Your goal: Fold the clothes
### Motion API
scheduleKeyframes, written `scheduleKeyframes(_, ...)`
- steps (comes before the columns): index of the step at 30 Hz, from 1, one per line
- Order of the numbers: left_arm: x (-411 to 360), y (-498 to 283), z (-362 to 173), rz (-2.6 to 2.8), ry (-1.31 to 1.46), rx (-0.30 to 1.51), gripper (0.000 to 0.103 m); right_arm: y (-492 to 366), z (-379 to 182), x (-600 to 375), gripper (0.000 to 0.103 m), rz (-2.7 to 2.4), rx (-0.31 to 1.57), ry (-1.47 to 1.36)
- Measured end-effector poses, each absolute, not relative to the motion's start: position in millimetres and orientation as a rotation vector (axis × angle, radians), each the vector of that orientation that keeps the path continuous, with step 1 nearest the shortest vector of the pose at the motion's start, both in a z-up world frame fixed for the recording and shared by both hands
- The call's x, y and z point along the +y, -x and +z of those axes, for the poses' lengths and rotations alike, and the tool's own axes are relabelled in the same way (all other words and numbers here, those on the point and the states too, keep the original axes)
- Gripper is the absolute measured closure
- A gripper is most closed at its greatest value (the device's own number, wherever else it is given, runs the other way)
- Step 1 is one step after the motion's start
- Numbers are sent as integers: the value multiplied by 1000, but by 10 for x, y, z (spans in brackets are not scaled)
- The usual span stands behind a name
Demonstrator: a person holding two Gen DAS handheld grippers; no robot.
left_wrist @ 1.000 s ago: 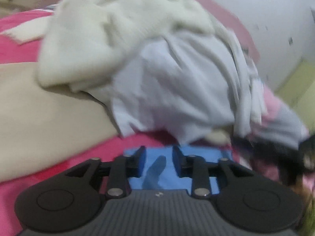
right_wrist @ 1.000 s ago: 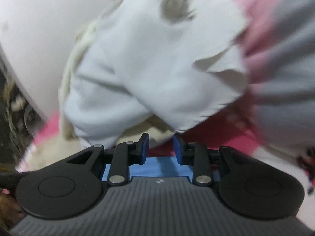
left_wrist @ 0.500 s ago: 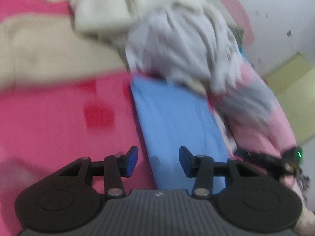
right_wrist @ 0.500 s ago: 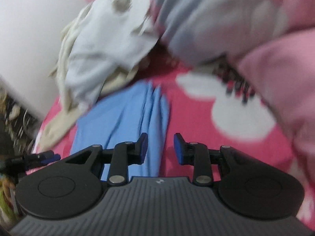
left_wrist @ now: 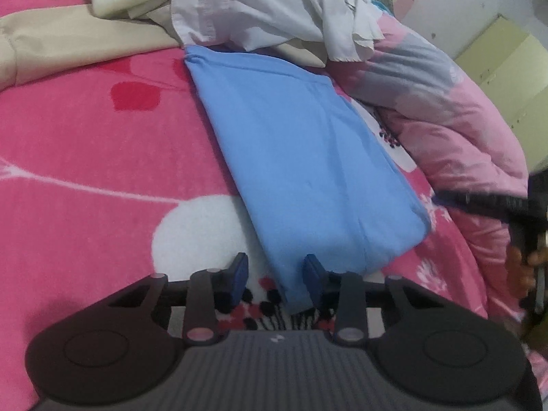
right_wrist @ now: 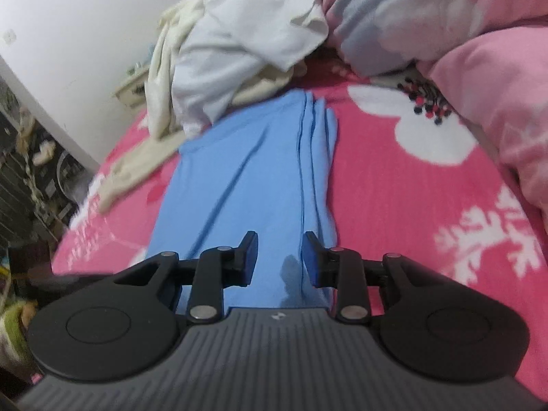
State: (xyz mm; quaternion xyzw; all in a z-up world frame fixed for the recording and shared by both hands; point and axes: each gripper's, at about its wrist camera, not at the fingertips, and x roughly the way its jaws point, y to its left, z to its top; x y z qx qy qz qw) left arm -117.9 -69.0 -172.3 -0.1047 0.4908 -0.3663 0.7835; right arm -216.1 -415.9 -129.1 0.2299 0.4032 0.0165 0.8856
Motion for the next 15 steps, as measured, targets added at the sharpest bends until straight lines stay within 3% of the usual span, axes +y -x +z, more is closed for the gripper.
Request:
scheduleKeyframes(4,-666,1146,-1742,-764,266,1052,79,2166,-1444,-4034,77,13,926,-430)
scheduleKeyframes(5,-667,1142,-1753,-754,276,1049,84,2164,-1485,-4009,77,4,941,-417)
scheduleKeyframes(6,-677,1132,-1768,-745,285,1050,96,2162,-1524,-3988,79,-5,954,-406)
scheduleKeyframes(7,-680,1122,-1783,-742,300,1050,99,2164,-1550,-3971,86,-12,956,-398)
scheduleKeyframes(9,-683,1115,-1779,-734,318,1044,100,2189,-1548,-3958,99,-28,946,-387)
scheduleKeyframes(15,-557,1174,-1589,-767,317,961,101,2437,-1198,-4055,102,-93,815,-384)
